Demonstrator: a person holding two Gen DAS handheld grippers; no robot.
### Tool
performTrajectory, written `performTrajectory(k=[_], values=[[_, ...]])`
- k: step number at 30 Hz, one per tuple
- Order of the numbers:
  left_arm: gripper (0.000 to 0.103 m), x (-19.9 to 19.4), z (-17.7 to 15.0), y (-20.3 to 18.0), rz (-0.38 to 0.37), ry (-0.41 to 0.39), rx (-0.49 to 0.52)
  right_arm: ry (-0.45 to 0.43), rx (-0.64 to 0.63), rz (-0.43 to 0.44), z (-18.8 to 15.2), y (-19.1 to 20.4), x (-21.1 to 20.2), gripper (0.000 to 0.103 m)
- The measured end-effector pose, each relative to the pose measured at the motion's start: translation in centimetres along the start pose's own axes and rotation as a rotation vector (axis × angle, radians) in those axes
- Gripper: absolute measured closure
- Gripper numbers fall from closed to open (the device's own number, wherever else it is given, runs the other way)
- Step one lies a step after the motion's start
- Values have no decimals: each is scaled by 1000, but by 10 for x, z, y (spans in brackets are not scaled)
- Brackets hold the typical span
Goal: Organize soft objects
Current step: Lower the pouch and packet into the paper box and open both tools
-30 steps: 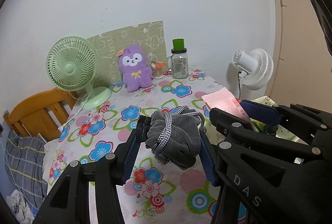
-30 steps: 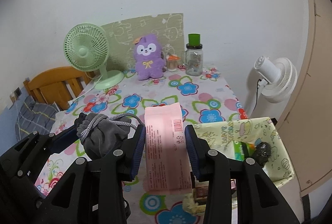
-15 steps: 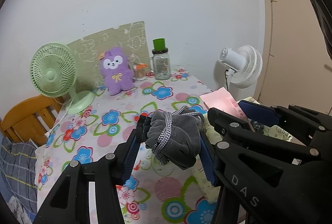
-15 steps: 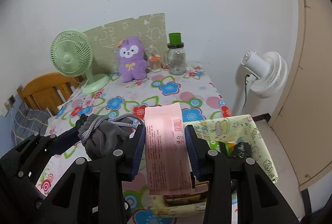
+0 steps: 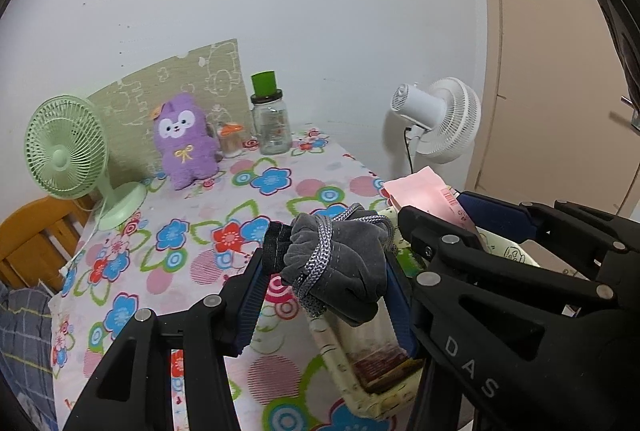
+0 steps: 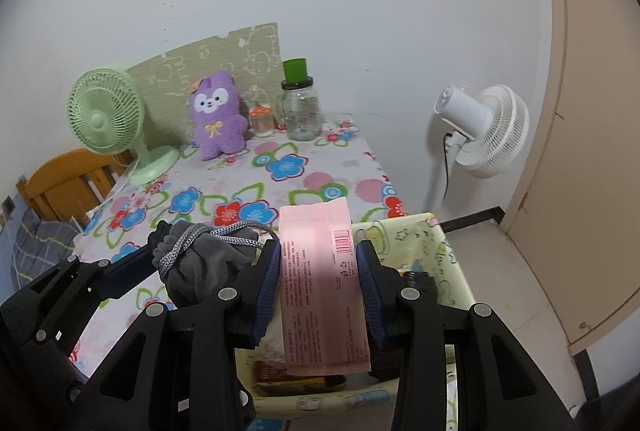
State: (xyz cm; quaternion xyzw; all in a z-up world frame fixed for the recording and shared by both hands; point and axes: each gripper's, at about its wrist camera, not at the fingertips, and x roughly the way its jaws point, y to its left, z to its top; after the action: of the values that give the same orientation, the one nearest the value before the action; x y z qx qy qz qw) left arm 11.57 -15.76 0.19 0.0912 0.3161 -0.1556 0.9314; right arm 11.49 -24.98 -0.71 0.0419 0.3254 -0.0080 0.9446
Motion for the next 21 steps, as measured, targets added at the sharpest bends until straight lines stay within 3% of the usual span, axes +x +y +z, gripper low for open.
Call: performTrajectory(k=[21], values=[[43, 39, -10, -34, -25, 77, 20, 47, 66, -43, -16, -45, 18, 61]])
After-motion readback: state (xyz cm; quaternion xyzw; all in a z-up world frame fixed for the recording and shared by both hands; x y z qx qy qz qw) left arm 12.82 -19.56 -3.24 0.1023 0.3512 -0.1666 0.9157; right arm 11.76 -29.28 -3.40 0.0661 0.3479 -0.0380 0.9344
